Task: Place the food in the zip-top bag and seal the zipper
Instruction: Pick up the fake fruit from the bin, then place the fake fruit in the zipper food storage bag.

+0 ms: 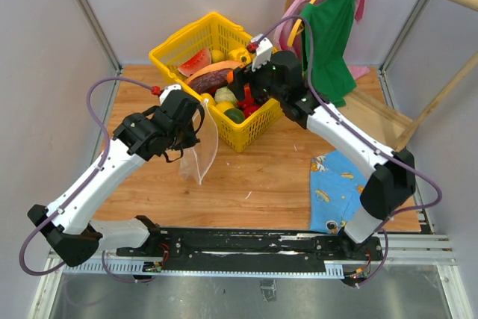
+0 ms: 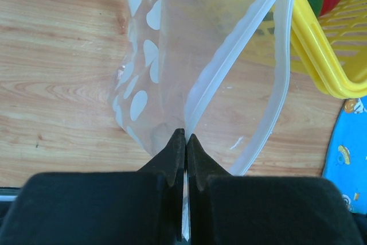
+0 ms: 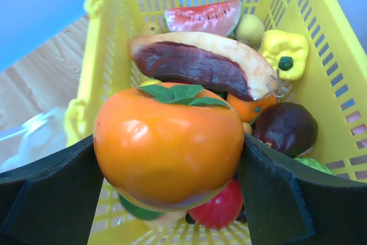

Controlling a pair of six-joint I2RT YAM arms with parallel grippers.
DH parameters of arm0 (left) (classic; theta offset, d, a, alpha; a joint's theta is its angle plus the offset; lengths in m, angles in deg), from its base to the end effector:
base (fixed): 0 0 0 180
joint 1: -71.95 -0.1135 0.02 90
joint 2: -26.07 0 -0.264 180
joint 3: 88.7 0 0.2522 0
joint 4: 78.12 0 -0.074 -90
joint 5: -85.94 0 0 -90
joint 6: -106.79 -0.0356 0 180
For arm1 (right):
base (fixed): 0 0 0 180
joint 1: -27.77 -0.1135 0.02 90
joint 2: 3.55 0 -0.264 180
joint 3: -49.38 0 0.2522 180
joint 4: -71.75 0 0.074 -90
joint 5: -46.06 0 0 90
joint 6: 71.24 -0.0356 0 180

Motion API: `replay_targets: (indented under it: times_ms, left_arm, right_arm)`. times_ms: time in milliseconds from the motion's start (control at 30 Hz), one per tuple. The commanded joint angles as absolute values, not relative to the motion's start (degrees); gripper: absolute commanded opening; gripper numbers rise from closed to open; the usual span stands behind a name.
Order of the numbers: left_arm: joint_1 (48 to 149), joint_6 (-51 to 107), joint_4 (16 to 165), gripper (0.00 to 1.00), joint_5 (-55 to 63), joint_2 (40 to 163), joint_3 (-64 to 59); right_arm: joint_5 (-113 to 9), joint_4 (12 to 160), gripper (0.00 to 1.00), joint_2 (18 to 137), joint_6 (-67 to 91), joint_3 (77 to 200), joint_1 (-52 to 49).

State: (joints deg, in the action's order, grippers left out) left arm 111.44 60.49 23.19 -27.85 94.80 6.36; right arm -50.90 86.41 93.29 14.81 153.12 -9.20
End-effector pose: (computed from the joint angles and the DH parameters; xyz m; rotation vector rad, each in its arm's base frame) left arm 0.1753 -0.1259 0.3870 -0.2583 2.3734 -0.1637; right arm 0.3251 0.2501 0.3912 -0.5843 1.6457 0.6315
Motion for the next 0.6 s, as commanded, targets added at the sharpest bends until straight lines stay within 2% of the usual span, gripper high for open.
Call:
replay_targets:
  times_ms: [0,300,567]
  left_arm:
    - [110.35,59.43,26.19,0.00,-26.24,93.29,5.64]
    - [109.33,58.97,28.14,0.00,-24.41,92.96,5.64]
    - [109.16,58.45,28.65,0.00,-23.57,92.30,5.84]
  right_arm:
    - [-58.09,85.01,0.50,85.86,15.86,148.70,-9.19]
    - [-67.33,79.91,0.48,75.60,15.44,138.32,-14.43]
    - [-68.89,77.06,0.48,77.36,19.10,135.05,-21.32]
